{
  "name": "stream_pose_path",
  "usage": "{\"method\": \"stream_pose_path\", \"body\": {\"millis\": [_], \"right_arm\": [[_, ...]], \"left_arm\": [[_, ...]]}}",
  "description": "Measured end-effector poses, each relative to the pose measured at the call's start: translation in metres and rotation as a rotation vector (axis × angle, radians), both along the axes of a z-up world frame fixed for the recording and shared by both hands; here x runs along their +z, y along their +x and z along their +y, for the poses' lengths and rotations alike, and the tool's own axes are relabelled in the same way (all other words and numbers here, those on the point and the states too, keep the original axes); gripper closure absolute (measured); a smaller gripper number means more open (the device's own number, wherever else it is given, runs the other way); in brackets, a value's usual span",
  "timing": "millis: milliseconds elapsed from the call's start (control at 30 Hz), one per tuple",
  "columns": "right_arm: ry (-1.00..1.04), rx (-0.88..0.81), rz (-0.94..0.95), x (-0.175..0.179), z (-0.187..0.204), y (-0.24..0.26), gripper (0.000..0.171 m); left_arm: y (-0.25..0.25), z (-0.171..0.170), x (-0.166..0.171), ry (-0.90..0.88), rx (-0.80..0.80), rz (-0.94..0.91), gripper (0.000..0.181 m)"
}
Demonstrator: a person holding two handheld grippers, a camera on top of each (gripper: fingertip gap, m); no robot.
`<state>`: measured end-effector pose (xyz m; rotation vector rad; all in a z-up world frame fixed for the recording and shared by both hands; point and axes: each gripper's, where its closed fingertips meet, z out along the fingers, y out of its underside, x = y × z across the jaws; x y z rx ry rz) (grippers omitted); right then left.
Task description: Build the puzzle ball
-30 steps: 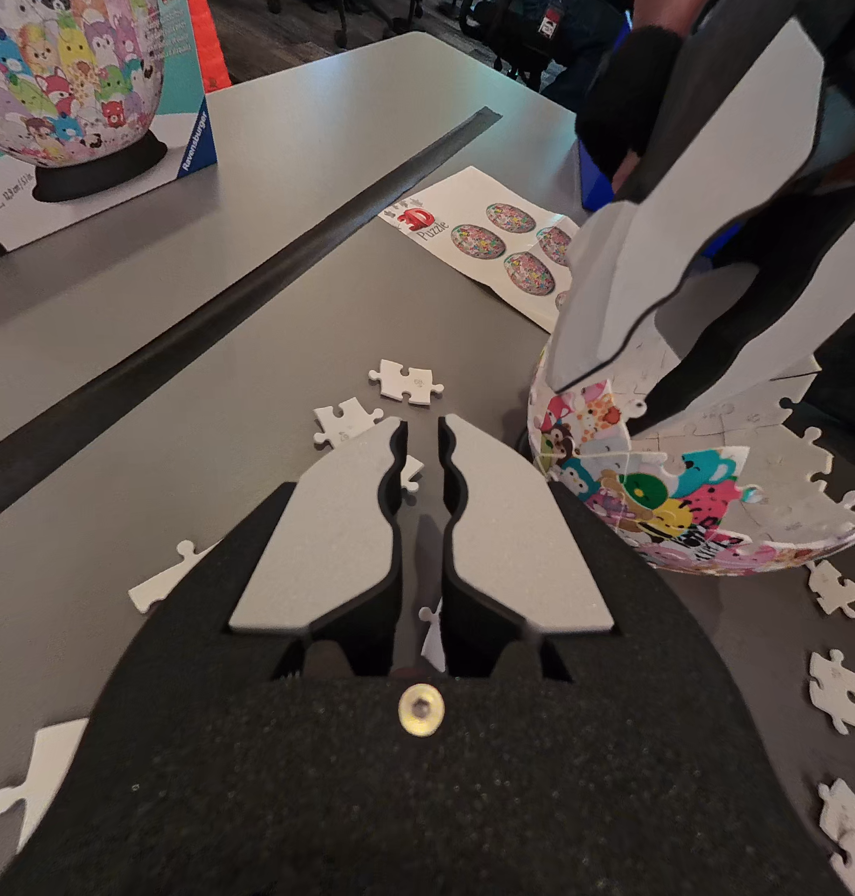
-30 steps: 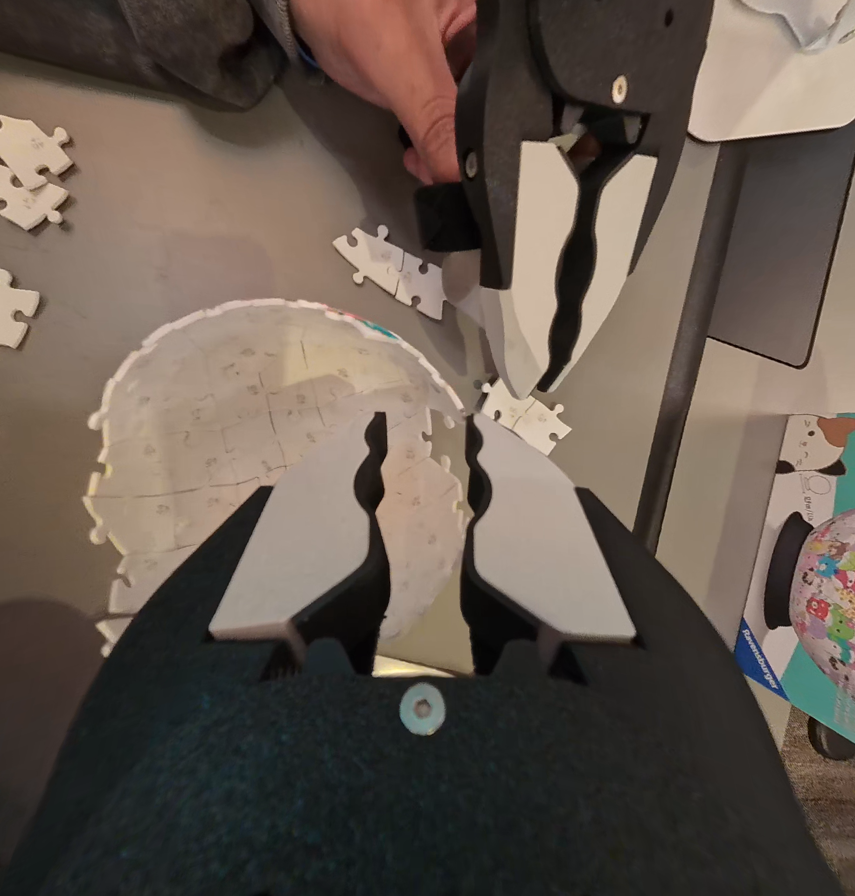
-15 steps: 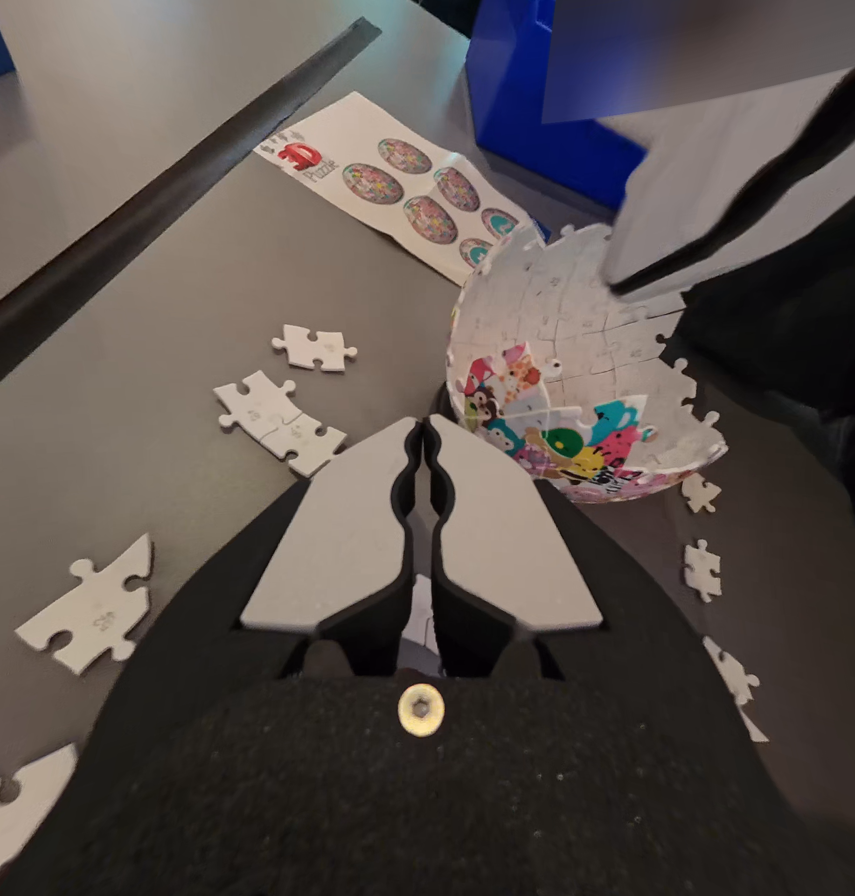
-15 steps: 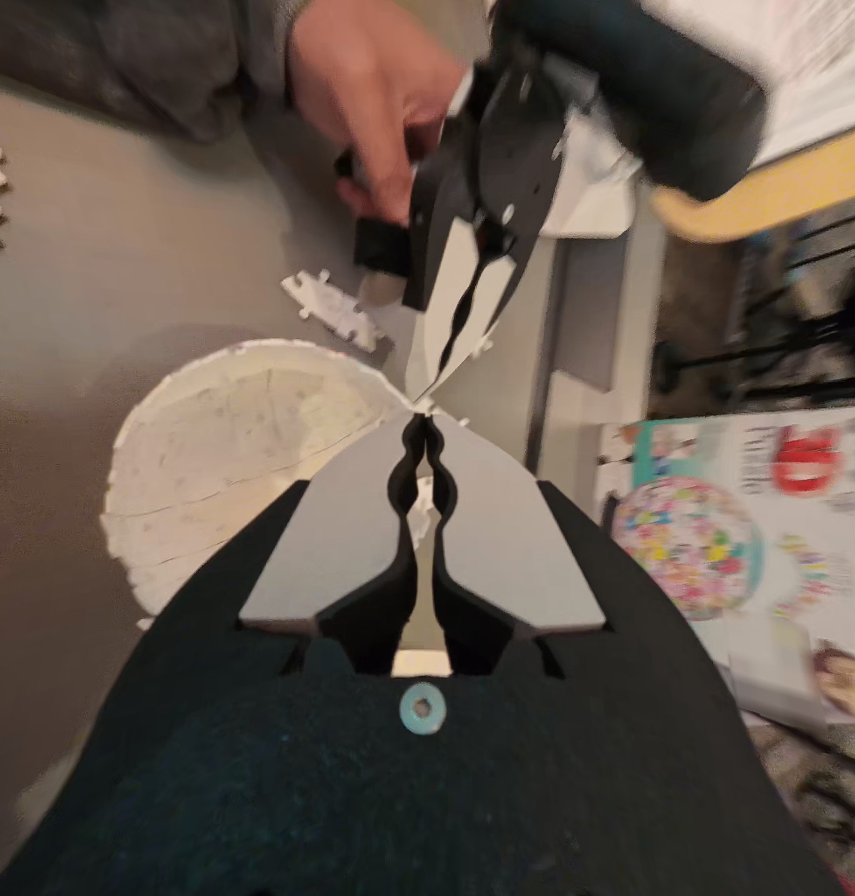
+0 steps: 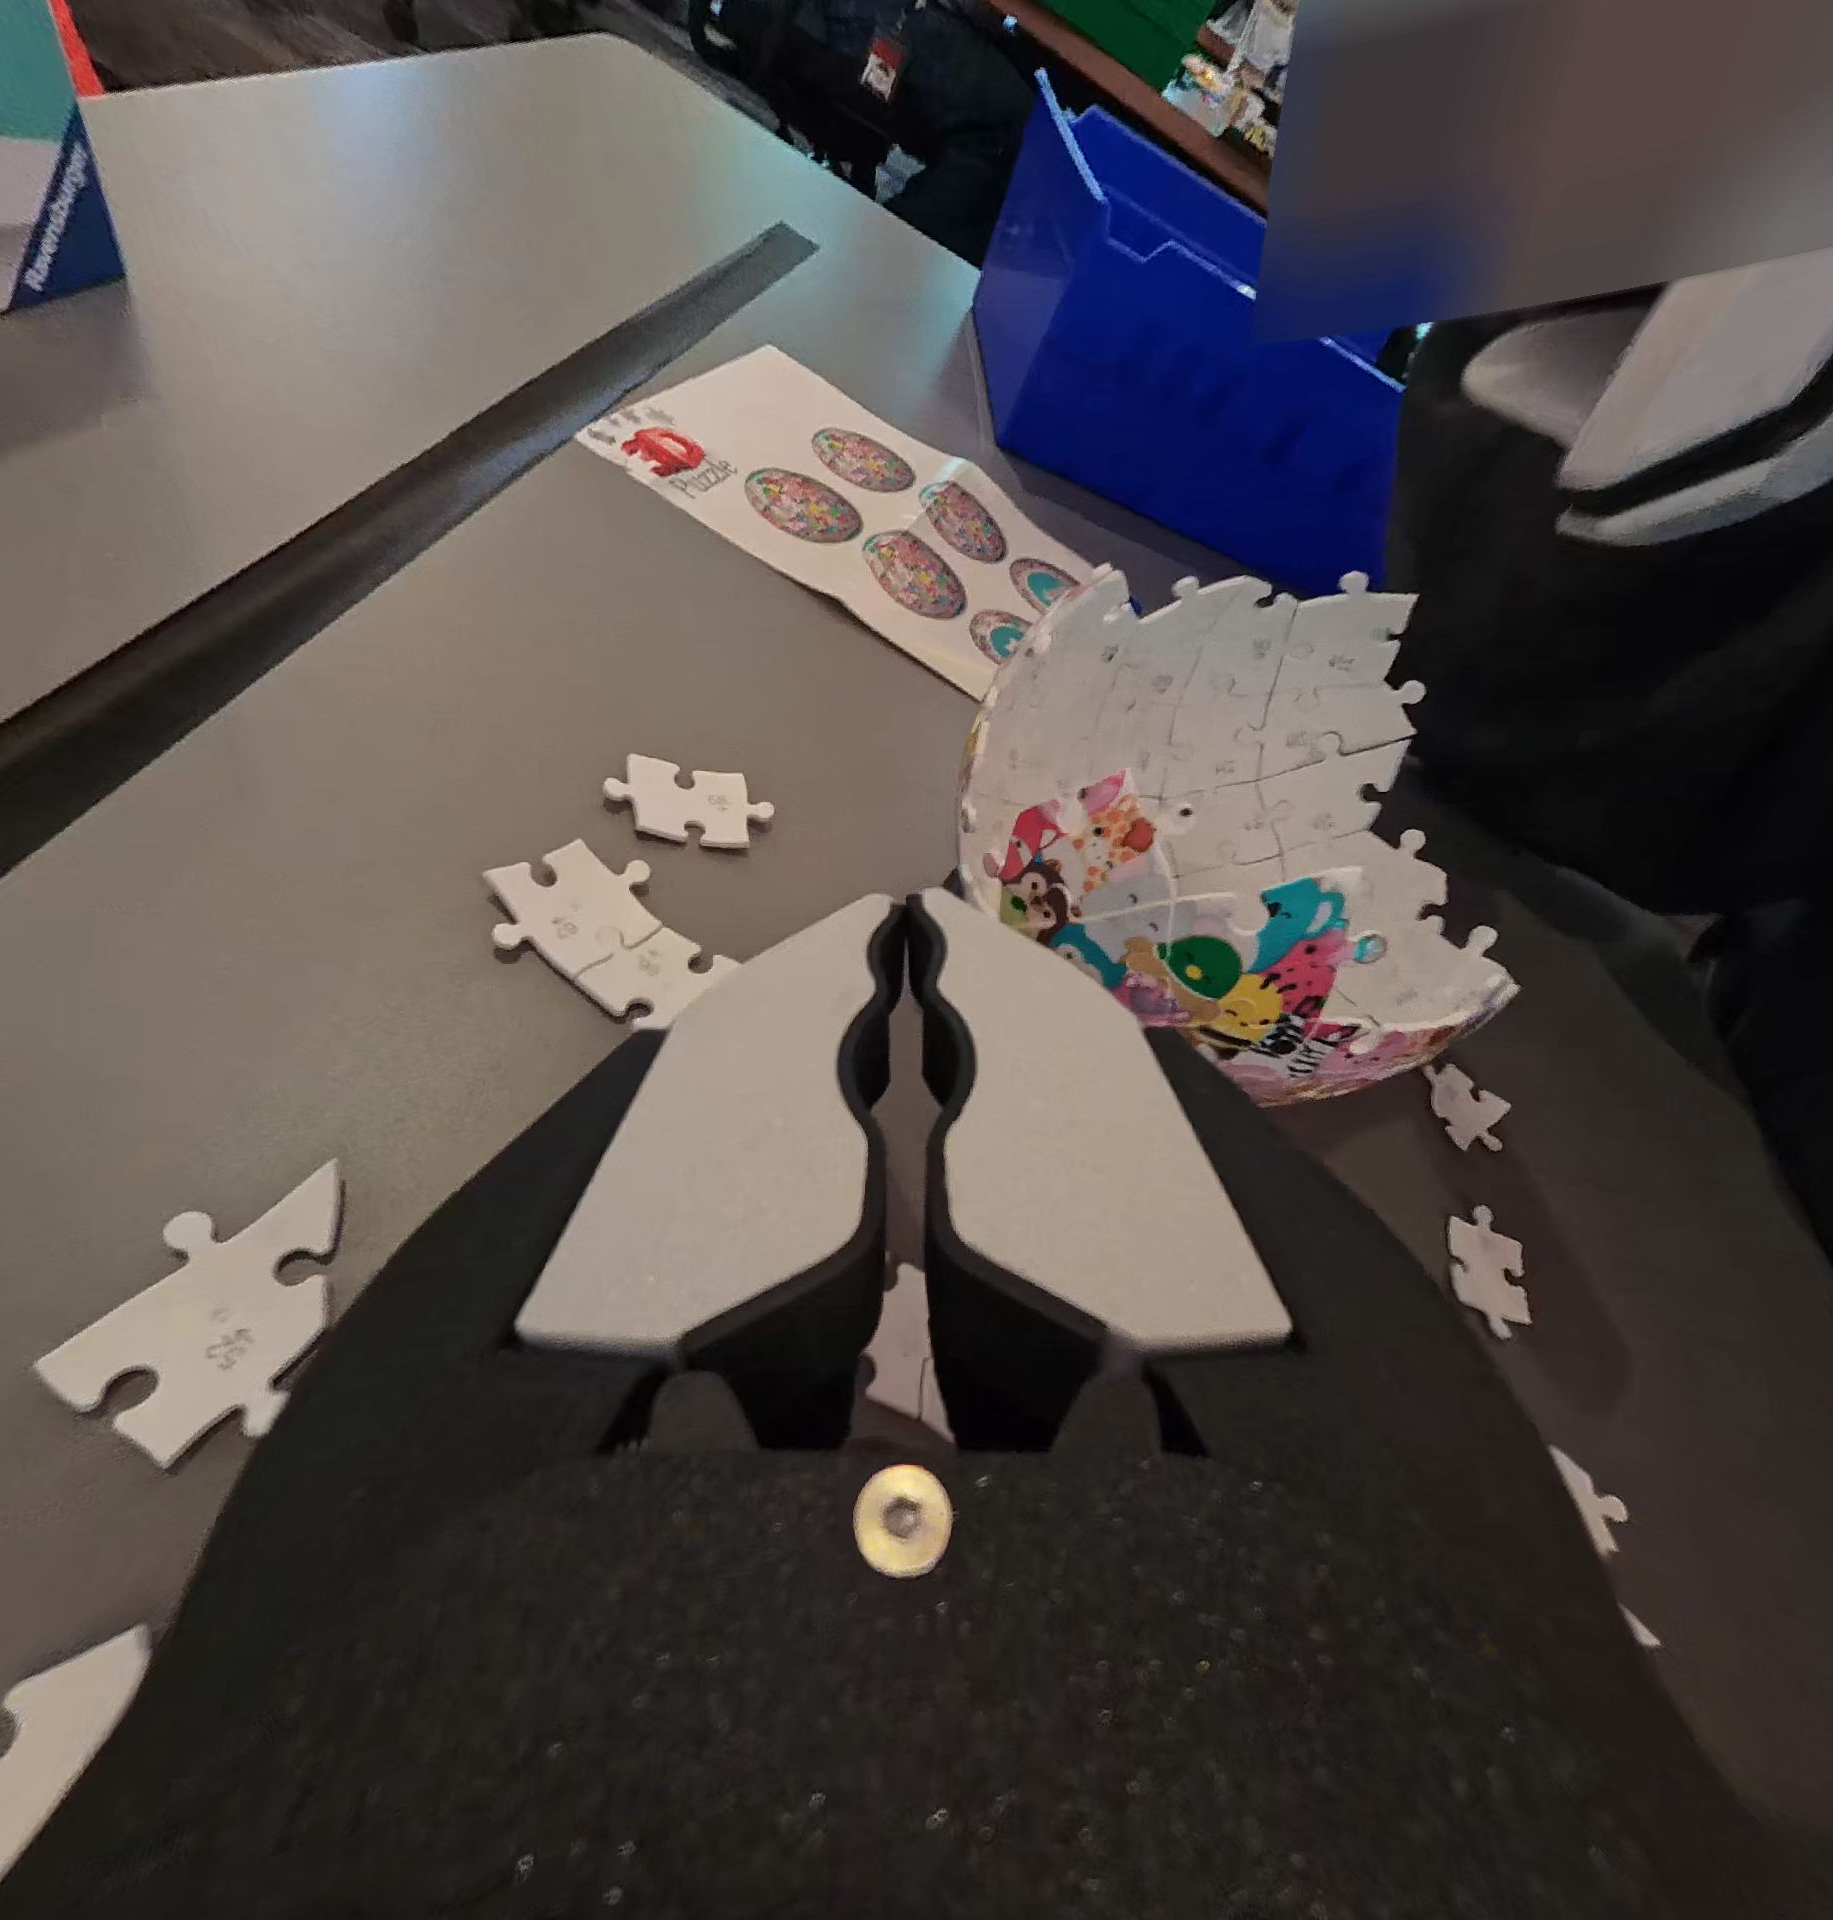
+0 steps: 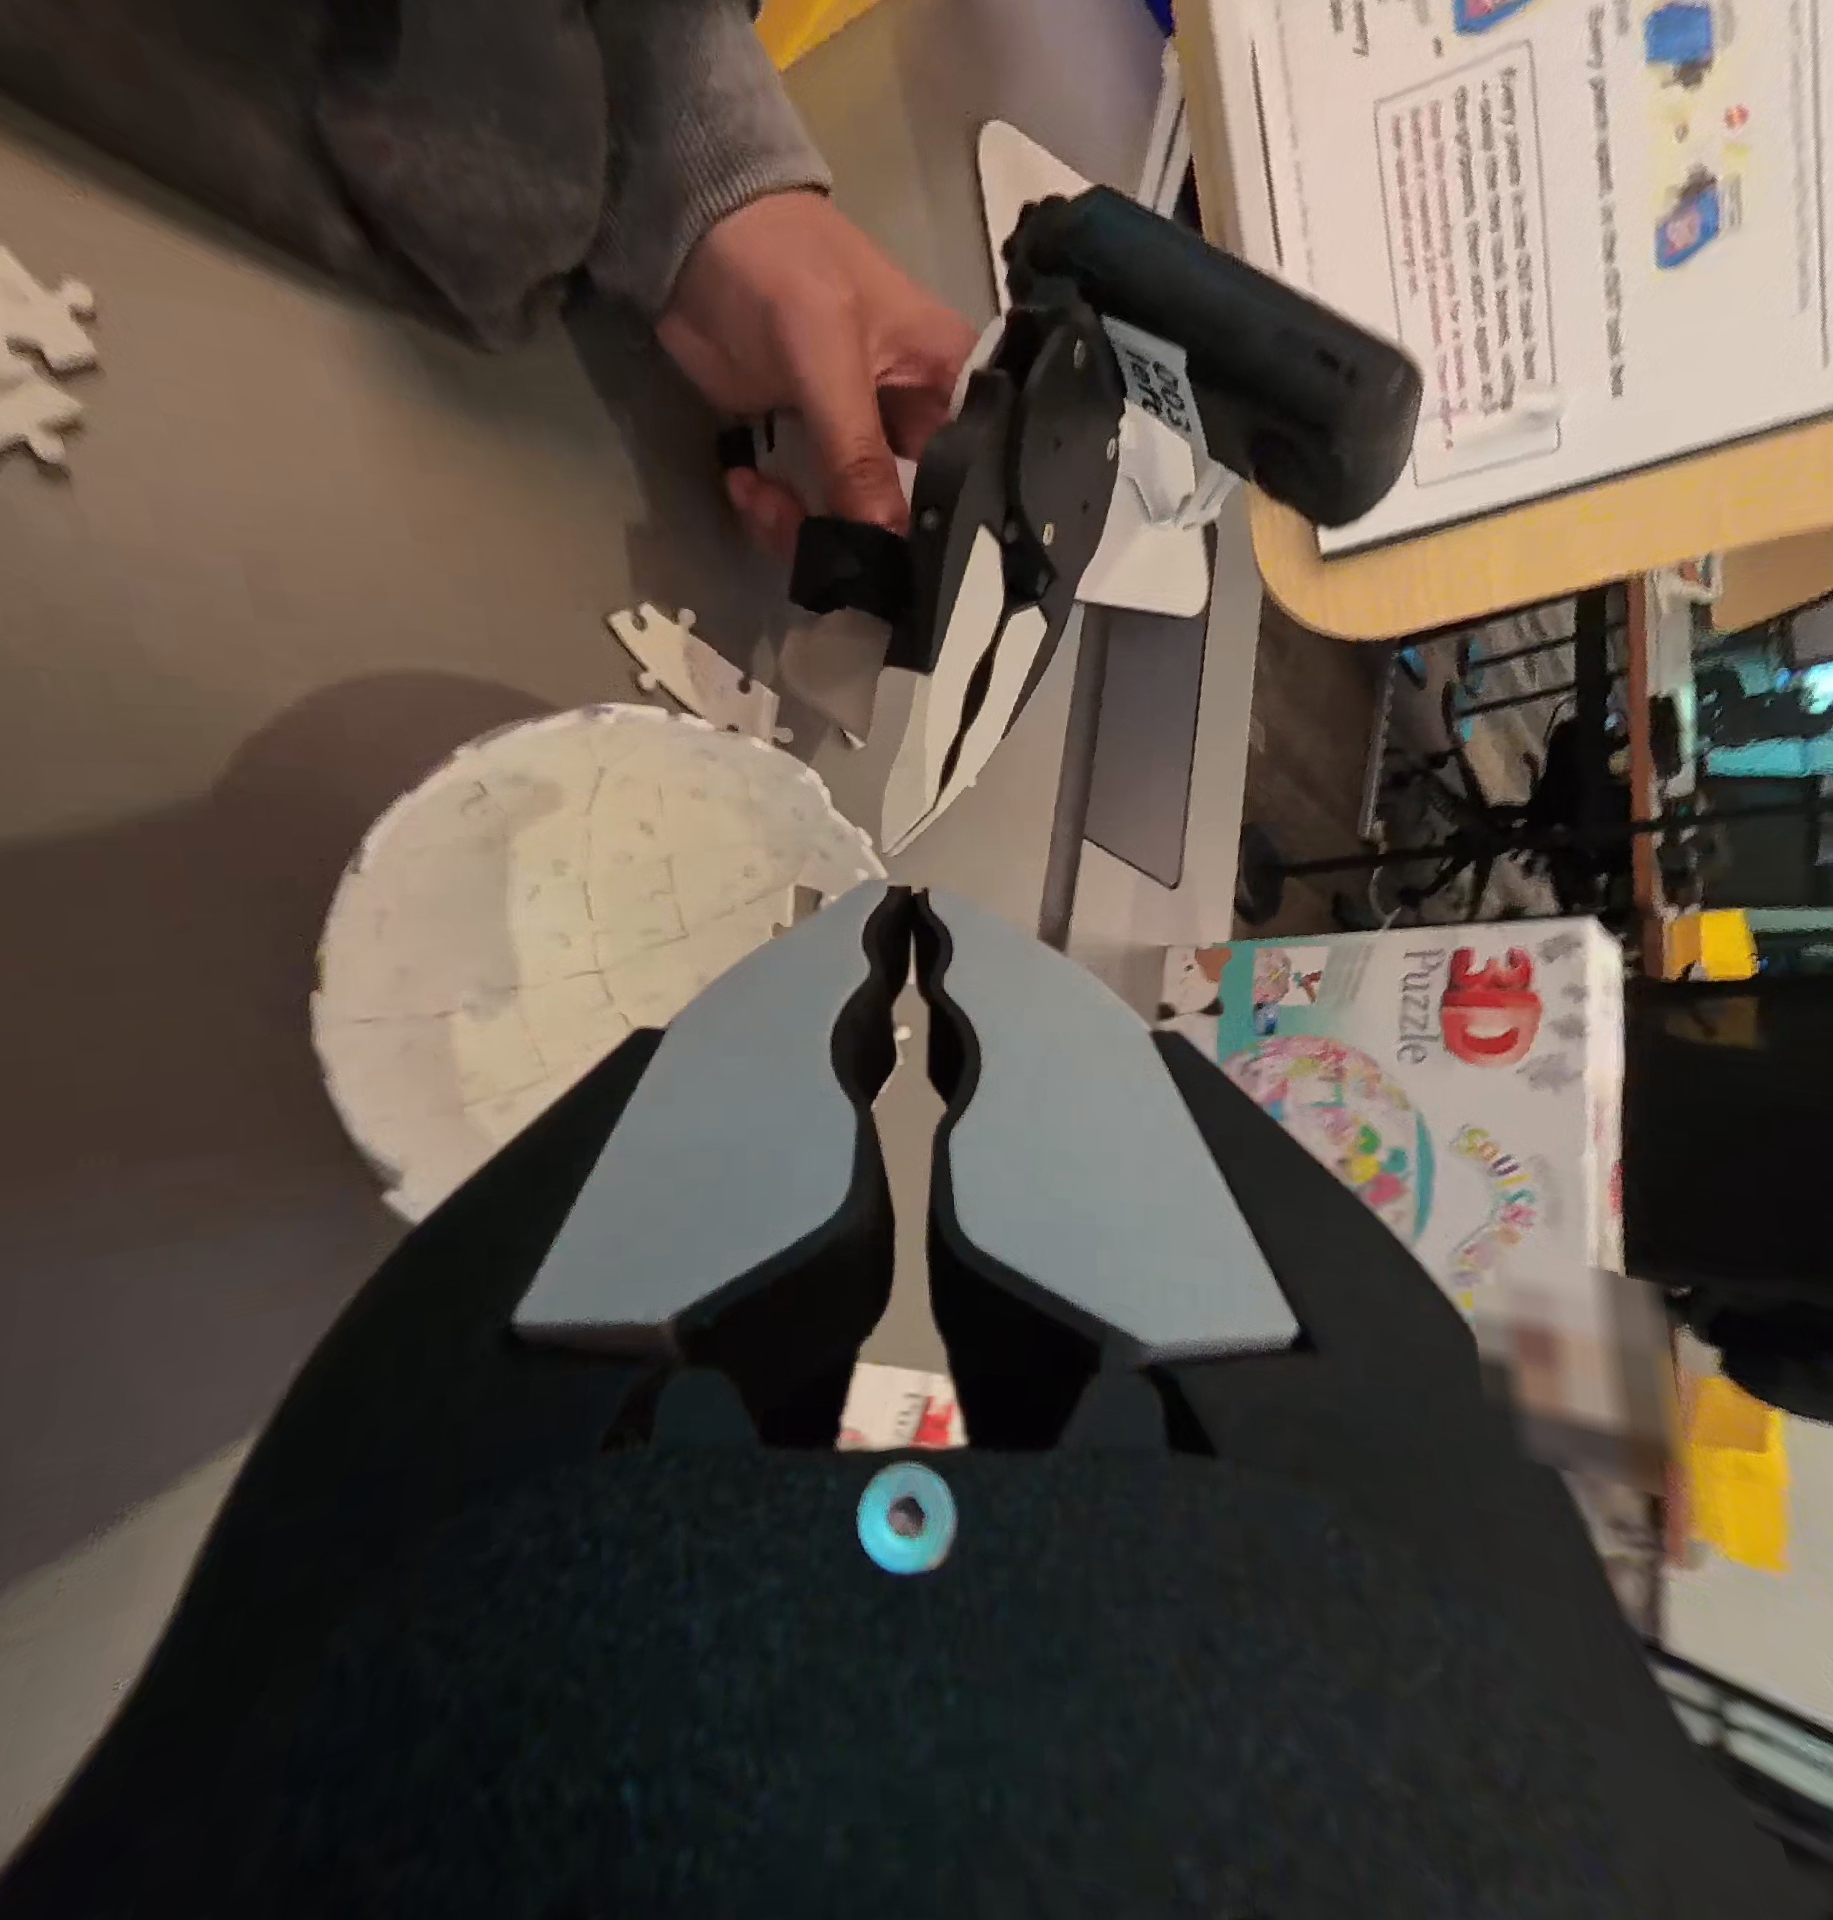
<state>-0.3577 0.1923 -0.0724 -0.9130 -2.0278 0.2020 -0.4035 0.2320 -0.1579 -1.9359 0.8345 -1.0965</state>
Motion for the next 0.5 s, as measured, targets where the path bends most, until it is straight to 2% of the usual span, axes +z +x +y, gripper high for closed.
{"method": "stream_pose_path", "body": {"millis": [133,267,367,500], "right_arm": [[-0.029,-0.053,-0.044,-0.014,0.011,0.002,0.170],[0.009,0.022,-0.143,-0.021,0.014,-0.012,0.169],[0.008,0.087,-0.260,-0.025,0.010,-0.021,0.146],[0.071,0.206,-0.438,-0.033,0.015,-0.029,0.142]], "left_arm": [[-0.002,0.001,0.002,0.013,0.014,-0.004,0.181],[-0.006,0.004,0.006,-0.010,0.039,-0.050,0.177],[-0.007,0.005,0.008,-0.024,0.042,-0.075,0.176],[-0.006,0.006,0.007,-0.036,0.035,-0.086,0.175]]}}
